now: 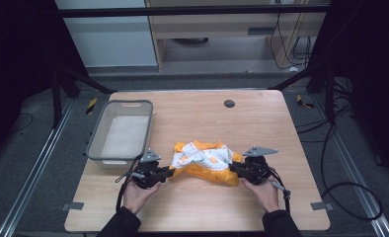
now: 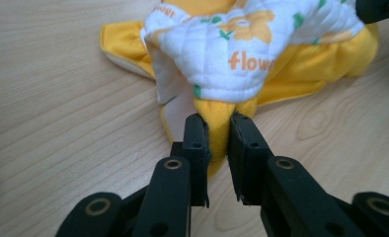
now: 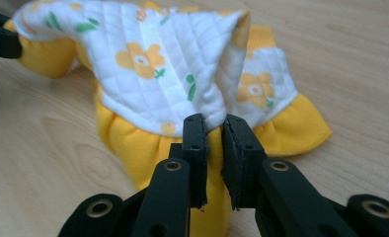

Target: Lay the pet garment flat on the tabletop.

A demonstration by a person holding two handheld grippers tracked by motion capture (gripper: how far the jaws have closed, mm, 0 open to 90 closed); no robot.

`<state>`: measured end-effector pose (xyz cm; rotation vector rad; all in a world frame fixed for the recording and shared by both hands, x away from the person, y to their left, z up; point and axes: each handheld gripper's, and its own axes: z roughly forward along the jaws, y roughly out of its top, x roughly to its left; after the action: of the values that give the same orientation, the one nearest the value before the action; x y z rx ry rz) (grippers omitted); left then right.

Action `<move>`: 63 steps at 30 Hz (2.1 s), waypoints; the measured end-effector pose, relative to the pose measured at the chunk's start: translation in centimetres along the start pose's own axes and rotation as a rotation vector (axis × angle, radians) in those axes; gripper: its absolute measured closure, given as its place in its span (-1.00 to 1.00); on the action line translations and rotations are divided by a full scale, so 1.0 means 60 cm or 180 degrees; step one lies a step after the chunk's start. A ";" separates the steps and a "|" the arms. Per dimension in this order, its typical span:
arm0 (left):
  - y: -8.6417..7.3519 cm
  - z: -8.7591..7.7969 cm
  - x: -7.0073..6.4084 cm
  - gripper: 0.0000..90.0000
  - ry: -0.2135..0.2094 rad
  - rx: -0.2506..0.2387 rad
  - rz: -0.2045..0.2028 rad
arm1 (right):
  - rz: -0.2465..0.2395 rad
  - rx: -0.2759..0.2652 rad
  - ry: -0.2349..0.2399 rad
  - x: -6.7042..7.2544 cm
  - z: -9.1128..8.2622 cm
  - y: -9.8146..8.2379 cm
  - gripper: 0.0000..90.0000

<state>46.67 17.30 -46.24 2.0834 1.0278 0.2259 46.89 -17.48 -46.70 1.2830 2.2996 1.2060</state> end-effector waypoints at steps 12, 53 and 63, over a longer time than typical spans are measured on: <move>-0.013 -0.003 0.006 0.12 0.0236 -0.0161 0.0178 | -0.0269 -0.0256 -0.0293 -0.002 -0.007 -0.013 0.40; -0.028 -0.089 -0.011 0.97 -0.0268 -0.0138 0.0111 | -0.0219 -0.0376 0.0543 0.017 -0.121 -0.053 0.89; -0.046 -0.053 -0.015 0.66 -0.0046 0.0178 0.0161 | -0.0208 0.0062 0.0441 0.020 -0.101 -0.090 0.53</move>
<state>42.96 19.48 -45.91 2.1601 0.9840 0.2093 39.62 -21.31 -46.78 1.1544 2.4351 1.2911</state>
